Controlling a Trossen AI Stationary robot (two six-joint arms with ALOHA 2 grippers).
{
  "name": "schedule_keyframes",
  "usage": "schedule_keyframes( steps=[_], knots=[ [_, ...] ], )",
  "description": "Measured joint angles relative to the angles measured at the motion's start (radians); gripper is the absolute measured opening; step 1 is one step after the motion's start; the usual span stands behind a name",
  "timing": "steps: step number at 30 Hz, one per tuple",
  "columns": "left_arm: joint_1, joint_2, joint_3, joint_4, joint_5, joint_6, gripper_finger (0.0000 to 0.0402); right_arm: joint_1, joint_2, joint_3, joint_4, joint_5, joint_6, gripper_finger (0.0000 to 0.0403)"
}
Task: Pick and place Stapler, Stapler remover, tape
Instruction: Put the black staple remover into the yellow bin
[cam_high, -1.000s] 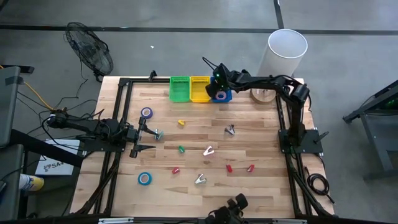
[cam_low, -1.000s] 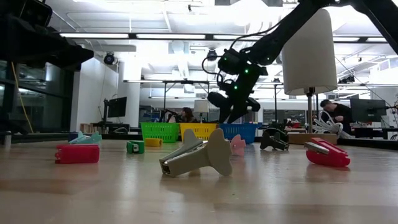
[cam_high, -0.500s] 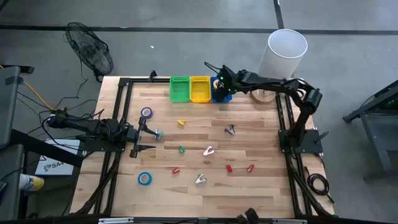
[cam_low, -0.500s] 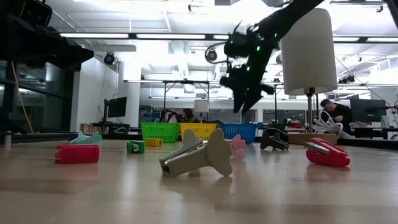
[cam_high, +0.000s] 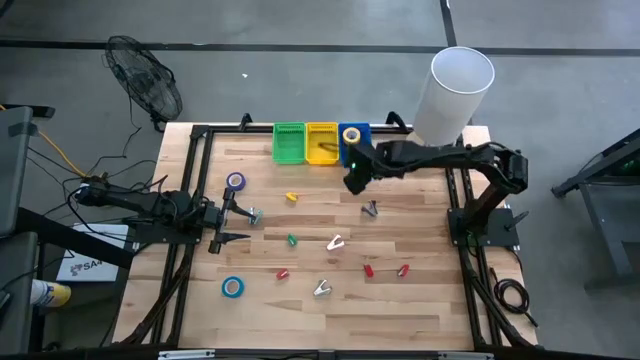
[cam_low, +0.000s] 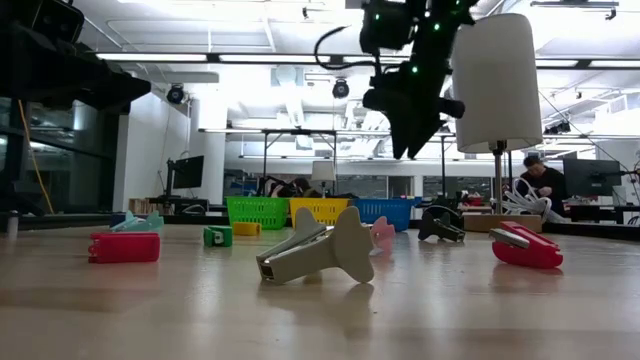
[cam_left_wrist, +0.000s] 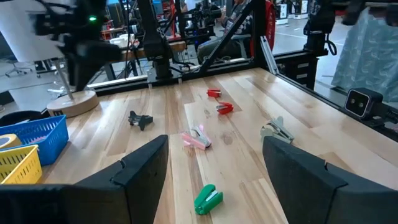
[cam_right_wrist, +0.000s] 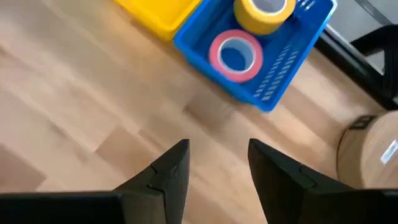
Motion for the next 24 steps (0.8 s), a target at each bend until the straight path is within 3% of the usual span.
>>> schedule_keyframes(
  steps=[8, 17, 24],
  knots=[
    [0.000, 0.000, 0.000, 0.000, 0.000, 0.000, 0.0259, 0.174, 0.000, -0.019, -0.090, 0.115, 0.206, 0.0152],
    [0.000, 0.000, 0.000, 0.000, 0.000, 0.000, 0.0259, 0.287, 0.000, -0.206, -0.057, 0.090, 0.454, 0.0168],
    [0.000, 0.000, 0.000, 0.000, 0.000, 0.000, 0.0259, 0.331, 0.000, -0.309, 0.075, 0.045, 0.494, 0.0185]
  ],
)
